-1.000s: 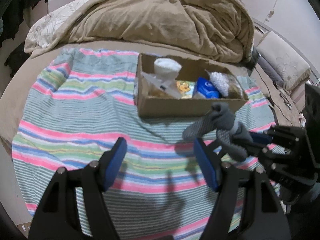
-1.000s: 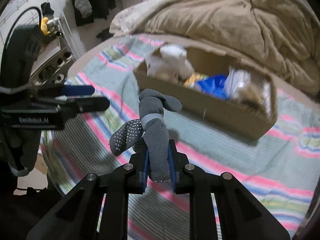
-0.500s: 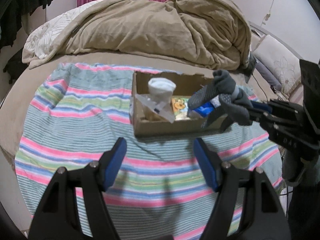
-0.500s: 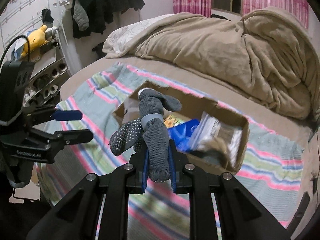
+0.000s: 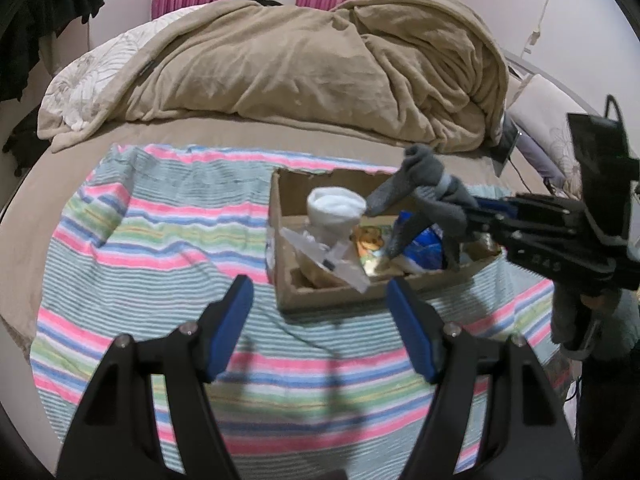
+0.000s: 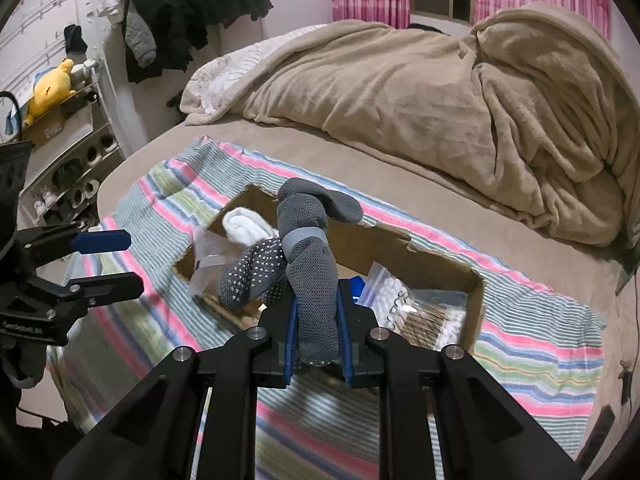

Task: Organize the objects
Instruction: 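Lower the grey dotted socks into the box and open the right tool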

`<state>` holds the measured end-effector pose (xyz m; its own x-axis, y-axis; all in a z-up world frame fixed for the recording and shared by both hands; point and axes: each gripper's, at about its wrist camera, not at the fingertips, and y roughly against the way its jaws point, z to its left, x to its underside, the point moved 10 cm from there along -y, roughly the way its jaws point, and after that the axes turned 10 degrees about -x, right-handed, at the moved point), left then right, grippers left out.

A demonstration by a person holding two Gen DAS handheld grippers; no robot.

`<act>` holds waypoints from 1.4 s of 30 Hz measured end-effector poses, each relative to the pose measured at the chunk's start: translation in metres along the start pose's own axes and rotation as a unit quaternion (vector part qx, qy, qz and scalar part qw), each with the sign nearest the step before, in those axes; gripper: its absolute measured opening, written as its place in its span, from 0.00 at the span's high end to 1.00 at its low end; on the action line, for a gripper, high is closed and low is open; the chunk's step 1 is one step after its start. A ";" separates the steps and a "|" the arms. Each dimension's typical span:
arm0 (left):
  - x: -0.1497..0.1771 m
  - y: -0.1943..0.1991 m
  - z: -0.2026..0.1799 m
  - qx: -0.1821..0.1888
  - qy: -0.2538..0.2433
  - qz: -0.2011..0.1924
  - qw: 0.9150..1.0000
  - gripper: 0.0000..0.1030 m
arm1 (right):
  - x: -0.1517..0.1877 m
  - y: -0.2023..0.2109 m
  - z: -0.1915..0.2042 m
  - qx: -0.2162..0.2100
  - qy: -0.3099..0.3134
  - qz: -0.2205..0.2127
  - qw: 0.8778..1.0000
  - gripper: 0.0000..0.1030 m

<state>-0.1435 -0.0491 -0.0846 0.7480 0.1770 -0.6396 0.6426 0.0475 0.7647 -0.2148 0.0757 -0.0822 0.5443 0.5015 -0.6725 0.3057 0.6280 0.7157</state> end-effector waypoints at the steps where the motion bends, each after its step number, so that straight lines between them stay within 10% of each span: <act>1: -0.001 -0.002 0.001 -0.001 0.001 0.001 1.000 0.31 | -0.001 -0.006 0.000 -0.001 0.003 0.005 1.000 0.82; 21: 0.001 -0.038 0.011 -0.001 0.017 0.023 1.000 0.31 | 0.003 -0.082 -0.011 0.002 0.003 0.051 0.999 0.82; 30: 0.003 -0.028 0.005 -0.012 0.005 0.018 1.000 0.31 | 0.002 -0.057 -0.008 0.002 -0.022 0.026 0.999 0.43; 42: 0.007 -0.010 -0.014 -0.027 -0.013 0.010 1.000 0.27 | 0.017 -0.011 -0.012 0.023 -0.054 0.005 0.998 0.29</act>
<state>-0.1470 -0.0349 -0.0961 0.7650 0.1536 -0.6254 0.6182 0.0969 0.7800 -0.2180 0.0849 -0.1037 0.6276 0.4384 -0.6434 0.3343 0.5946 0.7312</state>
